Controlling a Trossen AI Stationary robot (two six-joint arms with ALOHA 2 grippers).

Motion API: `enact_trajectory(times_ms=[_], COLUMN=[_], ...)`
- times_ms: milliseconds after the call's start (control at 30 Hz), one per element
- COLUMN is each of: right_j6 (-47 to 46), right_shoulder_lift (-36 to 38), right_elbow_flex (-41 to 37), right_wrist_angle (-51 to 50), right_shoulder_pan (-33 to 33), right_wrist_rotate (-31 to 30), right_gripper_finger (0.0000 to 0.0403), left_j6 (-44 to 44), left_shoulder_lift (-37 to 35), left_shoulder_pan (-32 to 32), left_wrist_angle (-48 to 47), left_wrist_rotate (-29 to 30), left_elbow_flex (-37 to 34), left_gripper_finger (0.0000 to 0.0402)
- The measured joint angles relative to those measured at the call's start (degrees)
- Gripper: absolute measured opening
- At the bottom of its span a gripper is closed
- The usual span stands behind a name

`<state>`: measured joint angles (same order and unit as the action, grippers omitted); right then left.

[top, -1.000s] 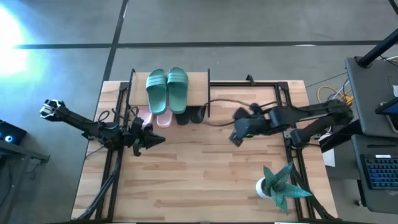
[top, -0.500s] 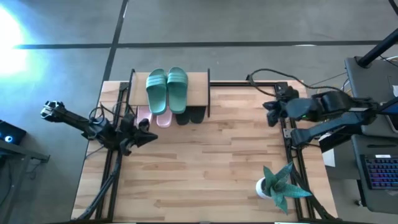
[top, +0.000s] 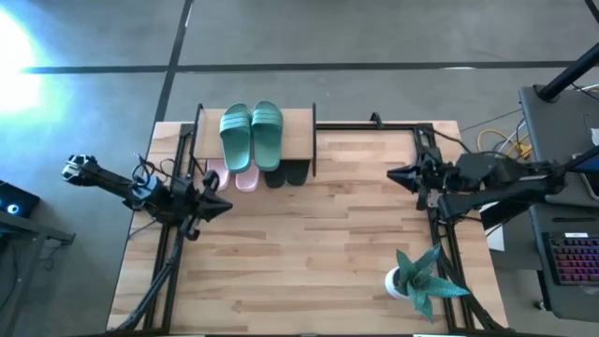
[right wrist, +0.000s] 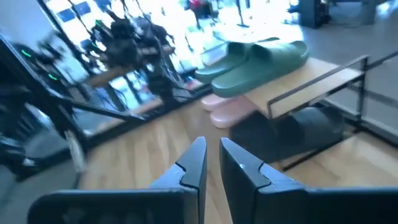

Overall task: Pick and place slides into the shelf
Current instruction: Return to Home Position

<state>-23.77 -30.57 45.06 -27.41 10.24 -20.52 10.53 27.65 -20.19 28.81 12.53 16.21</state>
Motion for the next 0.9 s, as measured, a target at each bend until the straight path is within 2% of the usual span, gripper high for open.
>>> enact_trajectory(times_ms=[67, 167, 233, 367, 600, 667, 833, 900], right_j6=[-1.13, -0.97, -0.20, 0.04, -2.54, -3.30, -2.30, -1.92], right_shoulder_lift=[3.61, 8.04, 10.47, 13.48, 15.80, 16.95, 20.28, 20.72], right_elbow_flex=[-5.52, -12.06, -15.56, -20.68, -26.55, -27.96, -30.98, -31.02], right_wrist_angle=[4.76, 12.59, 16.46, 20.06, 20.49, 20.99, 26.33, 26.31], right_shoulder_pan=[-0.02, -0.02, -0.02, -0.15, -0.81, -2.08, -7.30, -9.05], right_wrist_rotate=[1.72, 7.60, 10.20, 10.44, 10.55, 10.91, 17.96, 19.34], right_gripper_finger=[0.0038, 0.0038, 0.0038, 0.0038, 0.0038, 0.0038, 0.0038, 0.0038], left_j6=[1.67, 2.02, 0.95, 1.37, 2.74, 4.77, 13.70, 14.64], left_shoulder_lift=[-0.59, -0.93, -0.97, -2.73, -6.71, -7.89, -10.04, -10.71], left_shoulder_pan=[-0.02, -0.02, -0.02, 0.78, 6.12, 9.17, 17.95, 19.74], left_wrist_angle=[3.55, 11.33, 13.49, 14.27, 14.11, 13.47, 6.75, 5.45], left_wrist_rotate=[-1.98, -4.61, -4.20, 2.13, 2.30, -0.09, -15.98, -18.88], left_elbow_flex=[-2.84, -6.92, -9.31, -12.65, -15.20, -15.67, -15.70, -15.70], left_gripper_finger=[0.0000, 0.0000, 0.0000, 0.0000, 0.0000, 0.0000, 0.0000, 0.0000])
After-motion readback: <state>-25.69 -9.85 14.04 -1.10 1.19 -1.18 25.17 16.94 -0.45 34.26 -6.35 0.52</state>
